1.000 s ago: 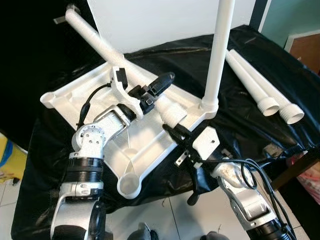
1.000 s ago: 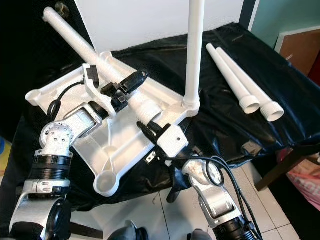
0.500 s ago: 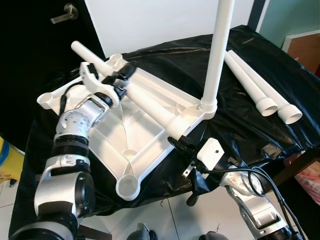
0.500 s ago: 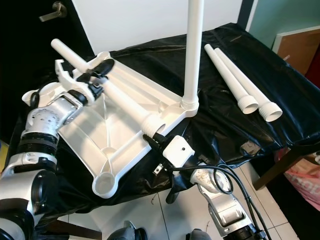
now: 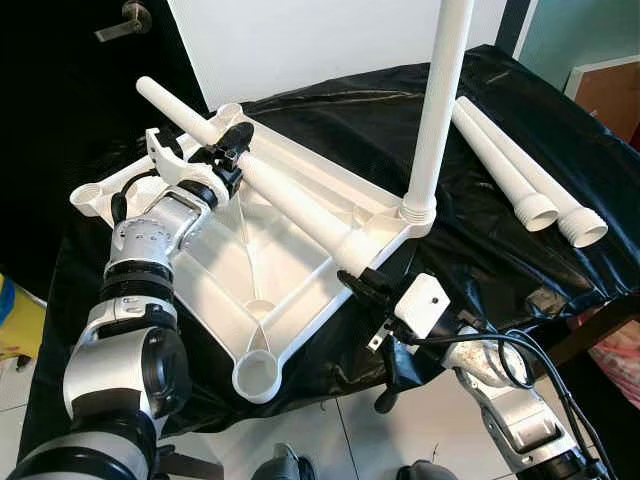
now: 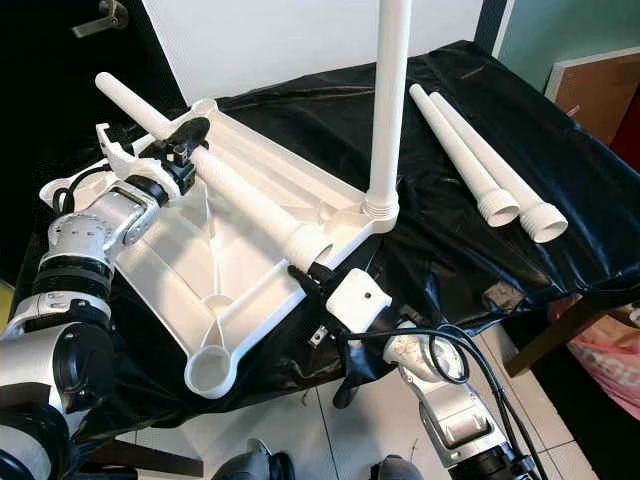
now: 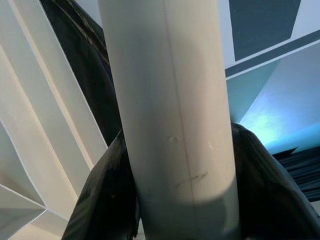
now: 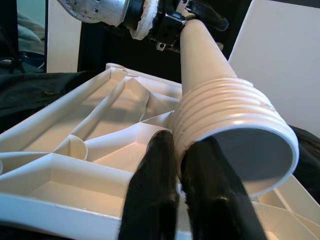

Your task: Building children table

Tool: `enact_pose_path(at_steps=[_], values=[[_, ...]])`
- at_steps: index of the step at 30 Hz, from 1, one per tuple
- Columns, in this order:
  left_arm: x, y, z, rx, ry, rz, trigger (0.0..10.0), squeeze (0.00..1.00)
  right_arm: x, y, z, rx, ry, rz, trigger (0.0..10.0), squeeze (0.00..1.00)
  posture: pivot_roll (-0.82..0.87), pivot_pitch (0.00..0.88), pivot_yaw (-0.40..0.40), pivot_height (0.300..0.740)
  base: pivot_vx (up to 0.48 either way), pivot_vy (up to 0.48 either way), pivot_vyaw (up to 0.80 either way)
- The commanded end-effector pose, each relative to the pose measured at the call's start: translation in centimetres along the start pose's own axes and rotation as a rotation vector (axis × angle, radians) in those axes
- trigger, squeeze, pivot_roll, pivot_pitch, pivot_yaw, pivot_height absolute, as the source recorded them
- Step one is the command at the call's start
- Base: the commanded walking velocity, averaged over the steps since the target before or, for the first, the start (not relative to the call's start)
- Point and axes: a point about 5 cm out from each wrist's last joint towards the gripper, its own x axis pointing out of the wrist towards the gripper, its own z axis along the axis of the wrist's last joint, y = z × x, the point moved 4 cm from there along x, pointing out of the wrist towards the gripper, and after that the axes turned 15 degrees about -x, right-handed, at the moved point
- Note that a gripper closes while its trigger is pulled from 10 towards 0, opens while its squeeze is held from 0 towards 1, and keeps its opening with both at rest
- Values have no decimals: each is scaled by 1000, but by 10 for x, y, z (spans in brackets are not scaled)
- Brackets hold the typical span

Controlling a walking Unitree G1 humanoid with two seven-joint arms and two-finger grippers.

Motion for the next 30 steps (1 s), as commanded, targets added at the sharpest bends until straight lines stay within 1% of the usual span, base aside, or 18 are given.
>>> enact_pose_path(at_steps=[1,6,10,11,12,13,15,17,20,21,25,27,28,29,30], values=[[0,-25,-4,9,77,-248,0,0,2,-2,6,-1,-32,-11,10000,1000,-93,77,78,740,0,0,0],[-1,-27,7,-9,41,-258,0,0,-5,-5,4,5,-24,-44,10000,1000,-96,82,75,740,0,0,0],[0,-26,10,-17,29,-254,0,0,-7,-6,3,-6,-21,-52,10000,1000,-97,83,74,740,0,0,0],[-1,-27,20,-35,-8,-247,10000,0,-18,-6,-4,-7,18,-70,10000,0,-94,87,69,740,0,0,0],[-1,-27,20,-35,-8,-247,10000,0,-18,-6,-4,-7,18,-70,10000,0,-94,87,69,740,0,0,0],[-2,-27,24,-40,-25,-243,10000,0,-23,-6,-6,-4,36,-71,10000,0,-94,87,69,740,0,0,0],[-2,-28,27,-43,-34,-242,10000,0,-25,-5,-8,0,46,-72,10000,0,-94,87,69,740,0,0,0],[-5,-31,39,-39,-79,-241,10000,0,-35,-5,-11,16,79,-73,10000,0,-104,95,67,740,0,0,0],[-6,-32,44,-31,-94,-241,10000,0,-38,-6,-13,24,92,-78,10000,0,-104,95,67,740,0,0,0],[-7,-37,51,-16,-122,-255,10000,0,-42,-10,-17,43,119,-103,10000,0,-112,97,67,740,0,0,0],[-7,-41,55,-6,-133,-271,10000,0,-43,-14,-19,60,131,-123,10000,0,-112,97,67,740,0,0,0],[-2,-49,45,89,-92,-300,10000,0,-32,-23,-17,65,138,-157,10000,0,-112,96,64,740,0,0,0],[-2,-49,45,89,-92,-300,10000,0,-32,-23,-17,65,138,-157,10000,0,-112,96,64,740,0,0,0],[1,-52,38,159,-65,-305,10000,0,-26,-28,-16,68,152,-164,10000,0,-108,93,60,740,0,0,0],[3,-57,30,202,-40,-327,10000,0,-19,-34,-14,70,160,-168,10000,0,-105,90,58,740,0,0,0]])
